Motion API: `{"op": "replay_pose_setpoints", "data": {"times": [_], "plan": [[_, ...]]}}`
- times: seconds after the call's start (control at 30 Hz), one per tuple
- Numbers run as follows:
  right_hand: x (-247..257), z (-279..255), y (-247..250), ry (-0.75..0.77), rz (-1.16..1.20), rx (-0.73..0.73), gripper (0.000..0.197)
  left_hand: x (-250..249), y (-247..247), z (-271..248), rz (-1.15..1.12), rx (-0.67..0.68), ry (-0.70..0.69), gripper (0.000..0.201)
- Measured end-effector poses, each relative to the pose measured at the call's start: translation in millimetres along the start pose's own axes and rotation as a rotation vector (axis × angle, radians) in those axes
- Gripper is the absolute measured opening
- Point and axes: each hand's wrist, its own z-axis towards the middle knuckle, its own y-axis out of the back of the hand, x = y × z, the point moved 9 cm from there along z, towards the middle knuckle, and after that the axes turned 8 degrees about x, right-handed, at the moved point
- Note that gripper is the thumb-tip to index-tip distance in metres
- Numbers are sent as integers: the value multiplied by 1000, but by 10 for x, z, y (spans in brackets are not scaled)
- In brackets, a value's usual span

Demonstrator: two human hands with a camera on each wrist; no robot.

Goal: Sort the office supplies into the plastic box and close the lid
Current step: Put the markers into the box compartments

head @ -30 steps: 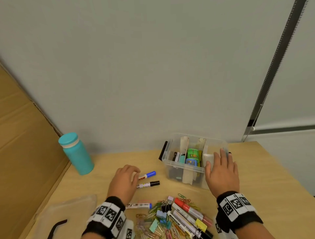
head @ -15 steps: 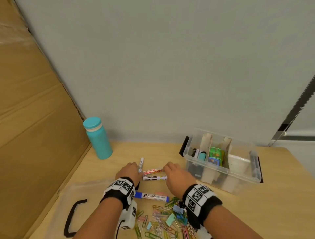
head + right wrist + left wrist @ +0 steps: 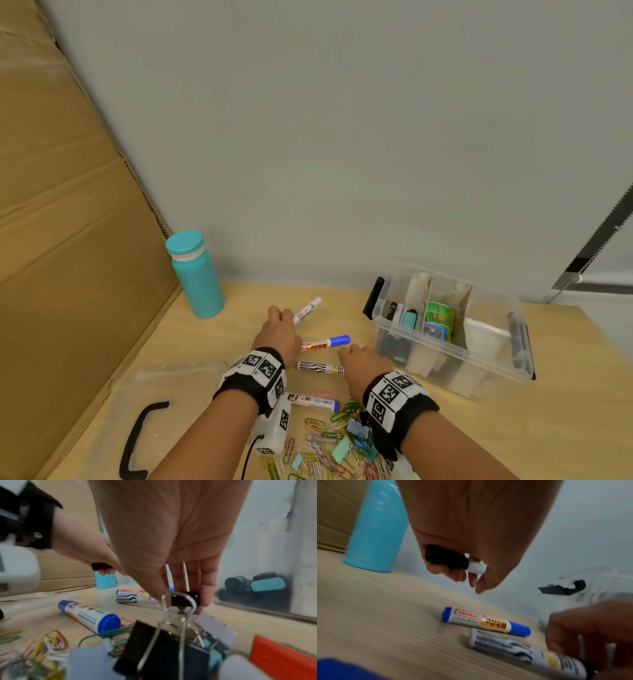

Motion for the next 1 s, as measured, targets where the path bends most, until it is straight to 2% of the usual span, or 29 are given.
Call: {"op": "replay_pose_setpoints", "data": {"times": [0.07, 0.2, 0.33, 0.47, 0.6, 0.73, 0.8, 0.9, 1.0], "plan": [[-25, -72, 4, -4, 1, -1, 42, -51, -135, 41, 88, 82, 13, 35], [-87, -230, 81, 28, 84, -67, 25, 47, -323, 97, 179, 186, 82, 32], [-229, -440, 242, 105, 236, -189, 25, 124, -351, 80, 139, 223, 91, 30], [-406, -772, 449, 199, 460, -366, 19, 218, -268, -56, -19, 217, 91, 25], [-652, -1158, 757, 234, 690, -574, 20, 277, -125, -310, -229, 133, 14, 9], [-1057, -1493, 1101, 176, 826, -930, 21, 335, -24, -484, -377, 81, -30, 13], [-1245, -1564, 1179, 95, 838, -1057, 21, 342, 14, -518, -405, 59, -33, 12], [-1398, -1444, 1177, -33, 796, -1059, 21, 310, 62, -544, -427, 23, -37, 11], [-1367, -1202, 1183, -117, 643, -953, 21, 270, 104, -564, -467, -3, -37, 10]]}}
